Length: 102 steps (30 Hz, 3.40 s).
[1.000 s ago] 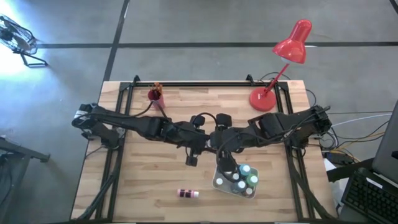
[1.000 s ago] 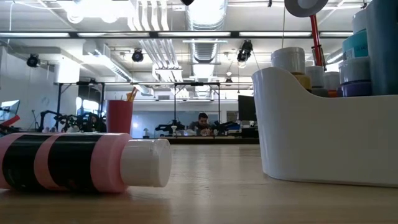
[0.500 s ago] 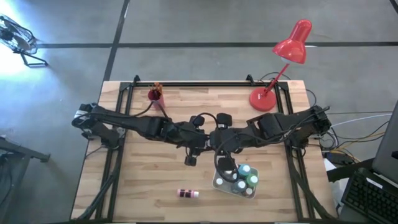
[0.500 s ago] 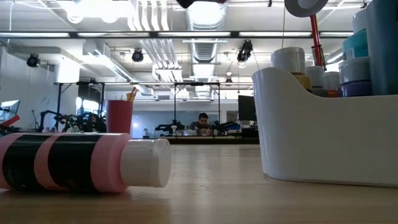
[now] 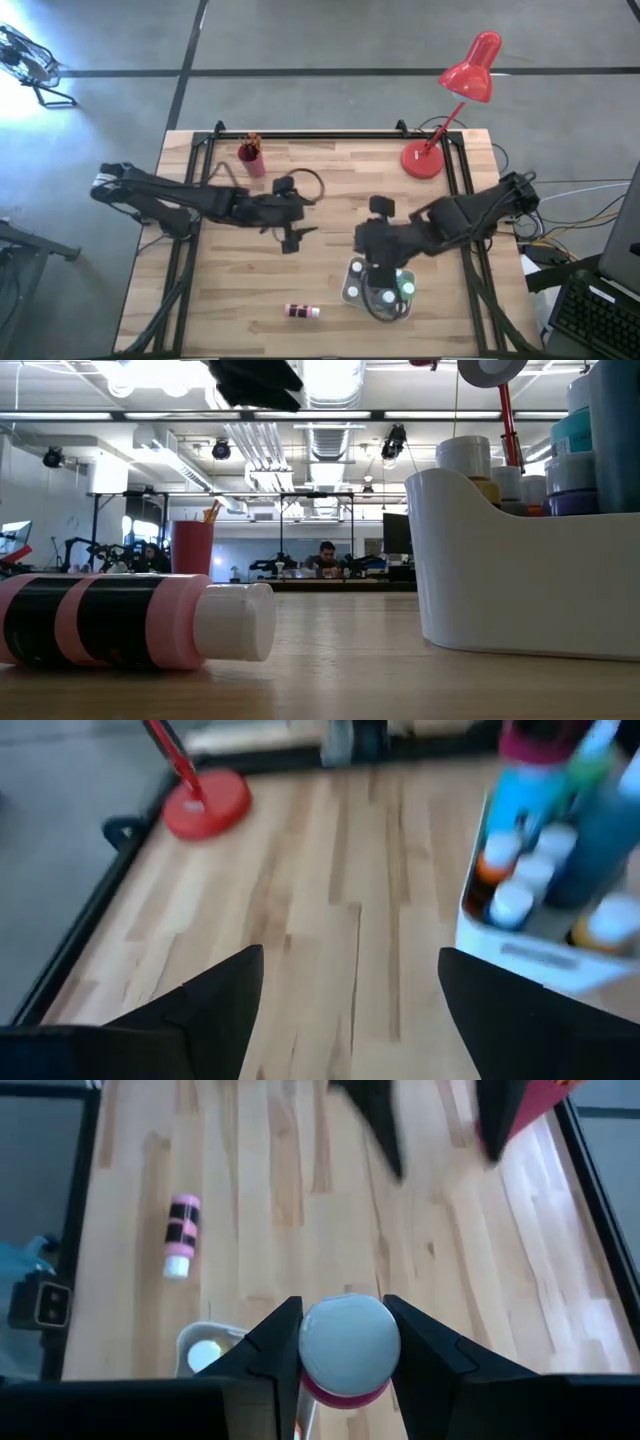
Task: Pick & Place Paint Supplies
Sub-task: Put the pink paint bottle into the white bin
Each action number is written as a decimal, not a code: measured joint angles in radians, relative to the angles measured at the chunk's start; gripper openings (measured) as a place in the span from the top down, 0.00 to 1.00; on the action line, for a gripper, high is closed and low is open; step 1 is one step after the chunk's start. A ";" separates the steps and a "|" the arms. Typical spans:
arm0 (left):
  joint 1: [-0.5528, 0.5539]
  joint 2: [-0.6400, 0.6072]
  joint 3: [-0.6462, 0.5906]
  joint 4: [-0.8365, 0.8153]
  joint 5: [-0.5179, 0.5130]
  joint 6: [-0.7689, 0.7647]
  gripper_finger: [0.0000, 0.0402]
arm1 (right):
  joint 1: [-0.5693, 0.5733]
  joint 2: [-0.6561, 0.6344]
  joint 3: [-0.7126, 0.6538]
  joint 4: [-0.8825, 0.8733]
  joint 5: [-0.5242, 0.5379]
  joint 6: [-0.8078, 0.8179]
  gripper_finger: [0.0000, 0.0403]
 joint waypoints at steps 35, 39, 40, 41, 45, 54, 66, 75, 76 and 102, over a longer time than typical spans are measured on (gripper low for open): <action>-0.001 -0.317 -0.437 0.654 -0.004 0.037 0.23 | 0.122 -0.214 -0.765 0.755 -0.038 -0.053 0.73; -0.001 -0.317 -0.437 0.660 -0.004 0.033 0.23 | 0.122 -0.229 -0.825 0.795 -0.059 -0.054 0.73; -0.001 -0.317 -0.438 0.669 -0.004 0.032 0.23 | 0.121 -0.229 -0.836 0.809 -0.059 -0.056 0.73; -0.001 -0.317 -0.439 0.673 -0.004 0.032 0.23 | 0.121 -0.229 -0.847 0.821 -0.059 -0.058 0.73; -0.001 -0.317 -0.440 0.692 -0.005 0.032 0.23 | 0.121 -0.224 -0.883 0.867 -0.075 -0.058 0.73; -0.001 -0.317 -0.440 0.714 -0.005 0.043 0.23 | 0.119 -0.217 -0.942 0.988 -0.105 -0.054 0.73; -0.001 -0.317 -0.440 0.714 -0.005 0.043 0.23 | 0.085 -0.213 -0.972 0.998 -0.108 -0.074 0.73; -0.001 -0.317 -0.440 0.714 -0.004 0.044 0.23 | 0.081 -0.211 -1.031 1.085 -0.119 -0.062 0.73; -0.001 -0.316 -0.440 0.713 -0.005 0.044 0.23 | 0.079 -0.203 -1.031 1.089 -0.118 -0.062 0.73; -0.001 -0.316 -0.440 0.712 -0.006 0.042 0.23 | 0.045 -0.137 -0.880 0.838 -0.194 -0.054 0.73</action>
